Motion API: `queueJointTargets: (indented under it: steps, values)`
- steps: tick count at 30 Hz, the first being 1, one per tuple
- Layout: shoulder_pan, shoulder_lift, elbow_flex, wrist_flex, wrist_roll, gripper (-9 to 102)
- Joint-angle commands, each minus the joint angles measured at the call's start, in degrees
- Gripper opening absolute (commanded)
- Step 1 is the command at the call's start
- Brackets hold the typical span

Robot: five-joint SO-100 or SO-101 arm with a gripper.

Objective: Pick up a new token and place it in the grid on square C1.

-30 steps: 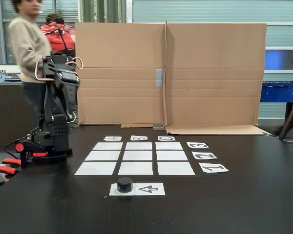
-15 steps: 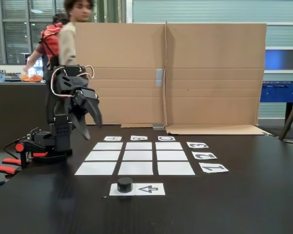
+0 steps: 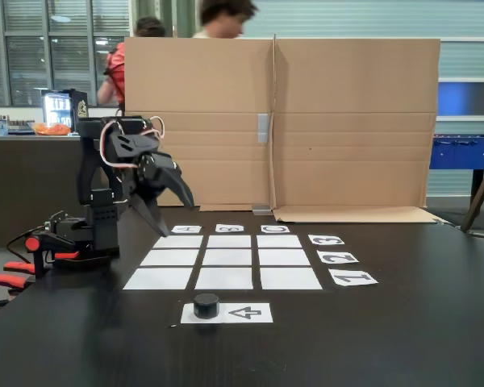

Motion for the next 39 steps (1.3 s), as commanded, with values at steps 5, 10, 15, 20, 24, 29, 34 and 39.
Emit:
queueJointTargets:
  steps: [5,10,15,20,24,29,34,39]
  values:
    - [-4.57,0.09,1.14,9.32,6.59,28]
    - [-5.89,-1.93,-1.14,16.35,9.93,28]
    - [-4.57,-10.99,-14.41,27.42,11.34,28]
    - [-2.2,-16.44,-21.8,28.83,10.02,28]
    - [-1.49,-18.19,-24.26,28.39,6.33,29]
    - [-1.58,-18.81,-25.14,26.02,0.09,29]
    - [-1.58,-21.09,-25.14,24.96,-10.63,29]
    - [0.18,-23.03,-24.7,23.12,-23.03,29]
